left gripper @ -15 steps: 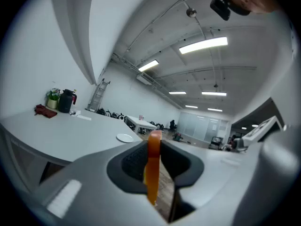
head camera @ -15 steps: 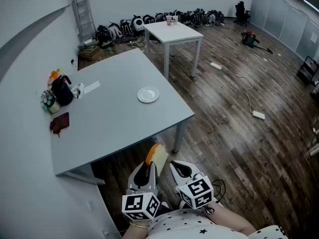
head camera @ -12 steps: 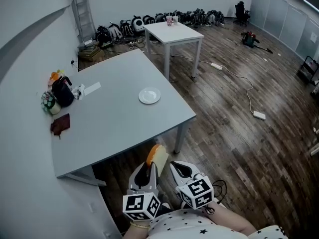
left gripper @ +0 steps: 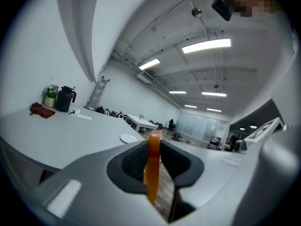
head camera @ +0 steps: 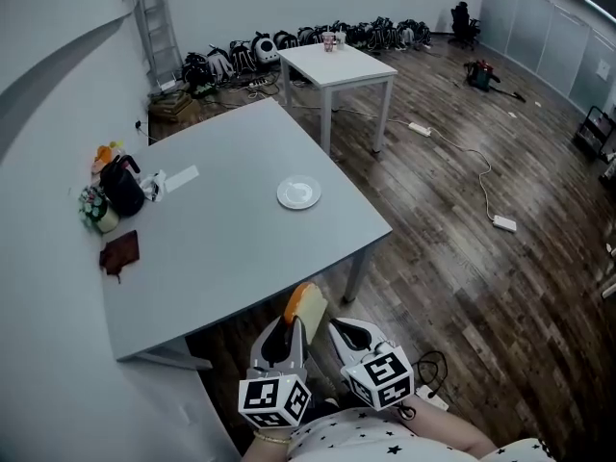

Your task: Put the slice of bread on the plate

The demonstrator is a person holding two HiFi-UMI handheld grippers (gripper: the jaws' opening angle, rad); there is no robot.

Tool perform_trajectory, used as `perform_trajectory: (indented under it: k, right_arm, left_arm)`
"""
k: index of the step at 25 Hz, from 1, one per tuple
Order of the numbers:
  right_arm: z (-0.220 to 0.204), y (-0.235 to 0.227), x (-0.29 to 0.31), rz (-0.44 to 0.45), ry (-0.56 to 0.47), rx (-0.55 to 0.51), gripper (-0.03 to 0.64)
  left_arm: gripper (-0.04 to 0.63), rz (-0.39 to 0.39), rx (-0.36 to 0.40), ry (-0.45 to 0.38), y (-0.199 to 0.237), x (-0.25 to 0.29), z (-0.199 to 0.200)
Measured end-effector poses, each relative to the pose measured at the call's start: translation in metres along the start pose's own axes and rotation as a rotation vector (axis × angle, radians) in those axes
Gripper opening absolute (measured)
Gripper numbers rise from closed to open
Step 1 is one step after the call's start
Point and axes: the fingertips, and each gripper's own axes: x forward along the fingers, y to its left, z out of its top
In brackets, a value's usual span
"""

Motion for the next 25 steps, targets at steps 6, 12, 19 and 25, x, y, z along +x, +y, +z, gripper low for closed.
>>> perform_trajectory:
  k: [6, 12, 19, 25]
  right_arm:
    - [0.008, -0.021, 0.016, -0.015, 0.0, 0.012, -0.002]
    - [0.024, -0.059, 0.05, 0.009, -0.011, -0.019, -0.002]
    - [0.063, -0.138, 0.081, 0.03, -0.018, -0.026, -0.002]
    - [0.082, -0.181, 0.113, 0.065, -0.035, -0.032, -0.002]
  left_arm:
    - [0.086, 0.0, 0.004, 0.007, 0.006, 0.025, 0.001]
    - [0.086, 0.018, -0.011, -0.006, 0.013, 0.078, 0.007]
    - [0.086, 0.059, -0.039, -0.036, 0.007, 0.154, 0.028]
    - [0.086, 0.1, -0.038, -0.062, 0.009, 0.204, 0.04]
